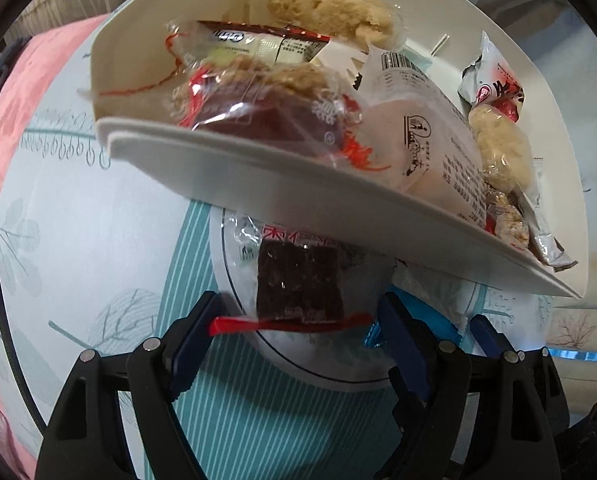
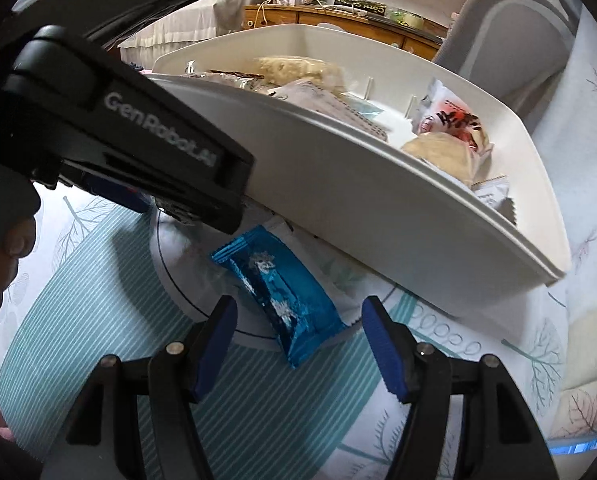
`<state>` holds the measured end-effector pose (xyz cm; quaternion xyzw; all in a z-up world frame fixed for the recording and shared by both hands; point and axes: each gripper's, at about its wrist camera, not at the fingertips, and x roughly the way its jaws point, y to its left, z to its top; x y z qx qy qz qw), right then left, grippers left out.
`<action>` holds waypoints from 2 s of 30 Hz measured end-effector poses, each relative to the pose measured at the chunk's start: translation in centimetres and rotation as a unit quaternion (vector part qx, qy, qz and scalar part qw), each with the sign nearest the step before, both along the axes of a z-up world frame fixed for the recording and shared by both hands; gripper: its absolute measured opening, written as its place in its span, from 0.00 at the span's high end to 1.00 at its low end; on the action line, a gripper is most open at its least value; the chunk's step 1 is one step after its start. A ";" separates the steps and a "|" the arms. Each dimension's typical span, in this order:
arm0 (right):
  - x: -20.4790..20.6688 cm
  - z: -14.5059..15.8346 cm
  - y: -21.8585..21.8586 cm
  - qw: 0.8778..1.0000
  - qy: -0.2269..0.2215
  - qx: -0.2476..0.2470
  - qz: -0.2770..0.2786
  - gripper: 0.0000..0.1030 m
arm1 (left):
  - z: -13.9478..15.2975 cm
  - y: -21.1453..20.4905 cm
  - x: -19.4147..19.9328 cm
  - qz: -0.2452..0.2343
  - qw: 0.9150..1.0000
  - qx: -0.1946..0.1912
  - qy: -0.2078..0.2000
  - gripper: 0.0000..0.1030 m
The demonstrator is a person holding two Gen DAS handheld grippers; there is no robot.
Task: Organize snacks
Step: 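Grasp the small red-labeled bag with the left tool while the right tool grasps the blue-wrapped snack, then lift both held snacks up off the table toward the tray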
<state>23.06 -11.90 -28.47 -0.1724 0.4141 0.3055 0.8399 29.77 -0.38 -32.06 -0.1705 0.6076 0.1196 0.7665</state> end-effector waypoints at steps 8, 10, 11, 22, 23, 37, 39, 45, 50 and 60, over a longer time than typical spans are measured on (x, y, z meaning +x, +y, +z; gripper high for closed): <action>0.1 -0.6 1.2 1.000 -0.006 -0.009 0.012 0.49 | 0.1 -0.3 0.4 0.006 1.000 0.001 -0.003 0.32; 0.2 -0.6 1.2 1.000 -0.011 -0.011 0.014 0.53 | 0.2 0.3 0.1 0.010 1.000 -0.005 -0.004 0.33; 0.1 -0.6 1.2 1.000 -0.010 -0.012 0.015 0.56 | 0.2 0.4 0.0 0.012 1.000 -0.006 -0.003 0.33; -0.2 -0.7 0.7 1.000 0.009 -0.021 0.021 0.69 | 0.6 1.0 -1.8 0.019 1.000 -0.021 0.003 0.49; -0.4 -0.6 0.6 0.999 0.012 -0.021 0.022 0.70 | 0.8 1.0 -2.1 0.019 1.000 -0.020 0.003 0.49; -2.7 0.4 -1.1 0.996 0.083 0.016 0.003 0.71 | 5.2 1.7 -7.0 0.051 0.999 -0.011 0.006 0.82; -3.1 0.8 -1.0 0.996 0.084 0.024 0.008 0.72 | 5.8 2.1 -7.5 0.058 0.998 -0.025 0.002 0.88; -3.9 2.3 -0.2 0.996 0.076 0.040 0.025 0.72 | 7.6 3.3 -8.8 0.072 0.997 -0.032 -0.010 0.89; -4.6 3.4 0.2 0.996 0.072 0.048 0.028 0.72 | 8.1 3.8 -9.2 0.069 0.997 -0.042 -0.021 0.89; -4.5 4.0 -0.7 0.997 0.069 0.038 0.003 0.72 | 7.2 3.1 -7.8 0.025 0.999 -0.021 -0.025 0.64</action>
